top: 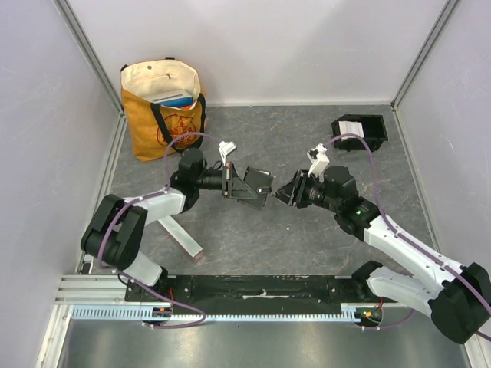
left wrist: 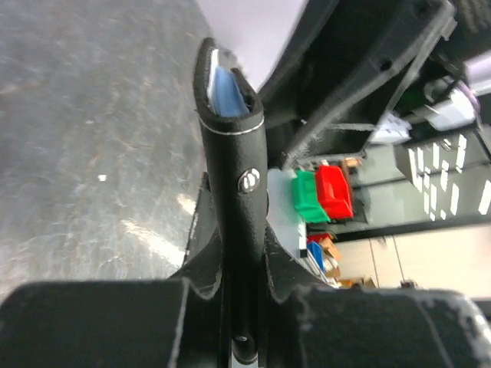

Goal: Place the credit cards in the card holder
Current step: Place the card holder at the center of the board, then open the card holder at the center of the board.

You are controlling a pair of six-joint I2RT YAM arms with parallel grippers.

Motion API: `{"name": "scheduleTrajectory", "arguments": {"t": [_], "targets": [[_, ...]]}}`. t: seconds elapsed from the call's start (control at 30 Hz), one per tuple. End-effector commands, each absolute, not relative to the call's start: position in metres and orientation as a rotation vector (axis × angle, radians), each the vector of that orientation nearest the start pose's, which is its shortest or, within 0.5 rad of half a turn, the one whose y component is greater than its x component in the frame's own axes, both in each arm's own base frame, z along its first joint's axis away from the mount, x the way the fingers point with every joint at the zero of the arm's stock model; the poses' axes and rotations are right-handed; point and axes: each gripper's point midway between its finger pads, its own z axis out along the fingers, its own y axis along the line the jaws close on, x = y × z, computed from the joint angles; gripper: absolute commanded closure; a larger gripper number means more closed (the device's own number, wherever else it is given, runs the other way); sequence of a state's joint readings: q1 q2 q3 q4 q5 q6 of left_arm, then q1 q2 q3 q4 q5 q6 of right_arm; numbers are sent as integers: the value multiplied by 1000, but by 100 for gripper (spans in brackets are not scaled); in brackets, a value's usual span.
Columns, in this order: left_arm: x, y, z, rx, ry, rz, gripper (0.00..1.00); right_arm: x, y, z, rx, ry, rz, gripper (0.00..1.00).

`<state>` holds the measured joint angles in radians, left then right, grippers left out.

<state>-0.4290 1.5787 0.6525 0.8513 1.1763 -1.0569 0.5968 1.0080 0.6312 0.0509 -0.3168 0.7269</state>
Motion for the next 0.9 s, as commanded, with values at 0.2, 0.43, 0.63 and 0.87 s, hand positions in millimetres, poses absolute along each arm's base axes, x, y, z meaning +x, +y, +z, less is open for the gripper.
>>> {"name": "scheduleTrajectory", "arguments": {"t": [0.2,0.43,0.63,0.87], "targets": [[189,-288,87,689,2533,-1673,98,229,245,164,-321,2209,976,55],[164,-299,55,848,2703,-1635,98,219,241,133,-349,2278,962,55],[167,-295,44,876,2763,-1528,72,204,255,105,-412,2319,1093,53],[169,-294,42,874,2776,-1486,49,188,278,98,-538,2288,1193,52]]}}
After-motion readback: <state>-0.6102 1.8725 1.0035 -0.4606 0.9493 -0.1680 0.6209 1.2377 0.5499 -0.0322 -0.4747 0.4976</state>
